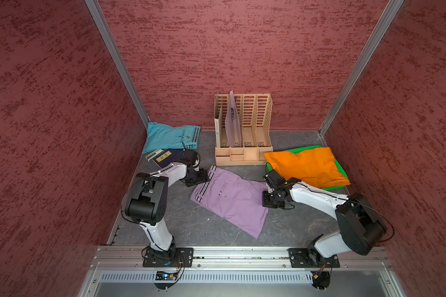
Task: Put the folded long pants in the basket
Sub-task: Pick up the long pant at the center of the board.
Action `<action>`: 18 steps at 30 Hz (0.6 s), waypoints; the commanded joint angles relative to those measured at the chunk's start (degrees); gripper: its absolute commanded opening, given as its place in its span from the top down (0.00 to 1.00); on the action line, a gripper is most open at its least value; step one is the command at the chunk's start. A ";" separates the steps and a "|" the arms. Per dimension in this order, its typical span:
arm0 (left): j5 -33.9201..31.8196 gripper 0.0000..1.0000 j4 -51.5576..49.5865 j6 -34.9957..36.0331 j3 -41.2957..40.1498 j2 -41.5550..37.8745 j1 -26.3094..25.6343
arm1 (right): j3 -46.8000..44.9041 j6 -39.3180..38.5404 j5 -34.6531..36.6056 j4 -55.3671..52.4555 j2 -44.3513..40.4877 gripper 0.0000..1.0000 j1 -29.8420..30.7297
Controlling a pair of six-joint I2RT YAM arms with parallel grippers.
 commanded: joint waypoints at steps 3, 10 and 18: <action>0.93 0.47 -0.83 0.20 -2.89 1.25 -1.59 | 0.02 -0.94 -0.56 0.83 -1.28 1.00 -0.80; 0.44 0.79 -2.99 -1.32 -5.18 -2.92 -2.89 | 0.60 -0.99 -3.05 2.36 -1.62 1.00 -0.81; -1.48 1.00 -8.82 -6.27 -8.12 -12.98 -2.21 | 4.50 -4.65 -8.32 1.33 -2.16 1.00 -0.57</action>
